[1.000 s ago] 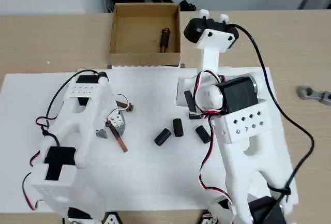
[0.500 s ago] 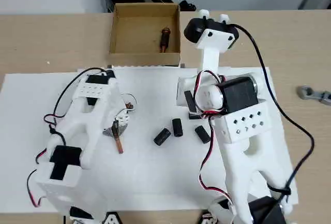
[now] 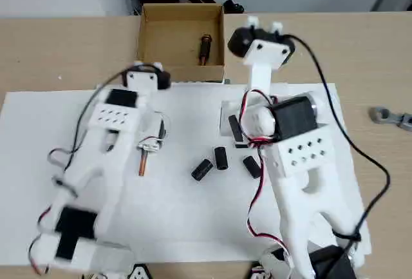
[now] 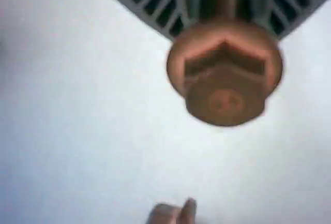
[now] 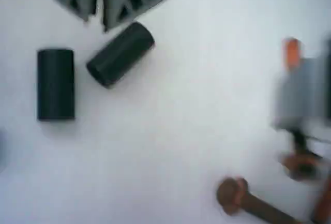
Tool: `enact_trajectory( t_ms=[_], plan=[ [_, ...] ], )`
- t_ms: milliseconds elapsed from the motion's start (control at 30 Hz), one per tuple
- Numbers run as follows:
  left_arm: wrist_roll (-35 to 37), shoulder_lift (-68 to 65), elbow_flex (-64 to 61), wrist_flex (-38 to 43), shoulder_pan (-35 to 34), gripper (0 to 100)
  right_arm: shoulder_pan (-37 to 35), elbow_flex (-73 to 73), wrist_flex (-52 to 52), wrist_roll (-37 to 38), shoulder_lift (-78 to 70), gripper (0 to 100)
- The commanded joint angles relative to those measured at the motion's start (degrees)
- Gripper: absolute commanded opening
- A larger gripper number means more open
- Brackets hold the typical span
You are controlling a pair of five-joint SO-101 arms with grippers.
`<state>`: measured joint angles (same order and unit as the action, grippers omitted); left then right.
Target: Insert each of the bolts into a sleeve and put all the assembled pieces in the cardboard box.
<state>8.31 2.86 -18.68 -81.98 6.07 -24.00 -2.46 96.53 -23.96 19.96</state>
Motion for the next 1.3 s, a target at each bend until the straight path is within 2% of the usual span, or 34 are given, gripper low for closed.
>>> enact_trajectory(
  t_ms=[0, 100, 400, 600, 900, 1100, 1267],
  plan=[
    [-3.9, 13.1, 0.7, -1.1, 0.4, 0, -0.5, 5.6, -1.5, -0.5, 1.0, 0.8],
    [-5.9, 20.2, 0.4, -2.3, 0.5, 0, -0.6, 11.3, -4.6, -0.5, 1.0, 0.8],
    [-6.0, 36.7, 0.4, -3.8, 0.2, 0, -1.5, 19.9, -17.0, -0.2, 0.6, 1.2],
    [-6.0, 49.2, 0.4, -3.4, 0.2, 1, 3.7, 20.3, -17.5, -0.5, -5.3, 13.7],
    [-6.2, 60.7, 0.0, -3.7, 0.2, 1, 4.9, 20.3, -17.2, 0.2, -10.0, 10.7],
    [-12.3, 63.0, -4.5, -3.8, 0.2, 1, 5.1, 20.3, -10.1, 11.4, -9.2, 10.8],
    [-12.6, 65.7, -6.4, -3.4, 0.2, 1, 5.1, 20.3, -5.4, 19.4, -7.0, 10.8]
  ],
)
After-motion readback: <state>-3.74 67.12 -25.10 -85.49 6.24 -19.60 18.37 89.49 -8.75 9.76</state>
